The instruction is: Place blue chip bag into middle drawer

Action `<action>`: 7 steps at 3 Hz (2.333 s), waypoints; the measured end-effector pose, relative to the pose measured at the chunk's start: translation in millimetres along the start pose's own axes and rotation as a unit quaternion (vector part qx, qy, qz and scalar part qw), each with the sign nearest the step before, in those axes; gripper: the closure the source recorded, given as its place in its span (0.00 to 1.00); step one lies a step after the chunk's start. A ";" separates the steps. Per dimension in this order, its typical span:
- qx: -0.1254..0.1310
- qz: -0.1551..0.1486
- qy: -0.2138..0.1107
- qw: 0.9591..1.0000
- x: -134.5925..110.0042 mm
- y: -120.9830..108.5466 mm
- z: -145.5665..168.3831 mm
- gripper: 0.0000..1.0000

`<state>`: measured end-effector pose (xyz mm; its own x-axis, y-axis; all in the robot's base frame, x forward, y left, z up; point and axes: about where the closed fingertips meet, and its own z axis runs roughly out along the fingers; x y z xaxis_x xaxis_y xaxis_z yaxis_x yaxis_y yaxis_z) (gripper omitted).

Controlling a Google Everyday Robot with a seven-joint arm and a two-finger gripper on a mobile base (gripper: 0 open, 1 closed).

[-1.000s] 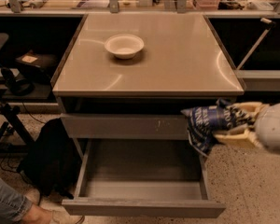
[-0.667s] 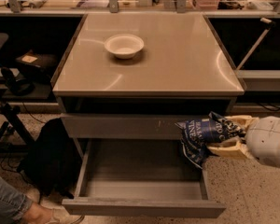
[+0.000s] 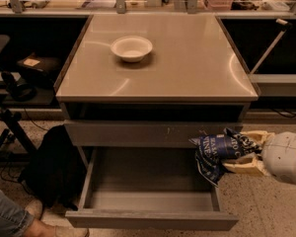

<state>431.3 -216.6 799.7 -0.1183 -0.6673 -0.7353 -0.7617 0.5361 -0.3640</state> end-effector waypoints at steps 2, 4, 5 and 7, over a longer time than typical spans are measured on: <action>-0.036 0.048 0.049 0.997 121.0 71.5 104.7 1.00; -0.059 0.132 0.091 0.985 165.5 140.0 210.0 1.00; -0.023 0.192 0.095 0.976 161.1 128.3 247.2 1.00; 0.038 0.192 0.040 0.980 90.6 82.7 330.5 1.00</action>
Offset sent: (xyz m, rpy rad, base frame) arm 0.0618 0.0212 -0.2790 -0.0436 0.0699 -0.1929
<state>568.2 -61.9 514.0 -0.4380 -0.4457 -0.7807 -0.6022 0.7903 -0.1133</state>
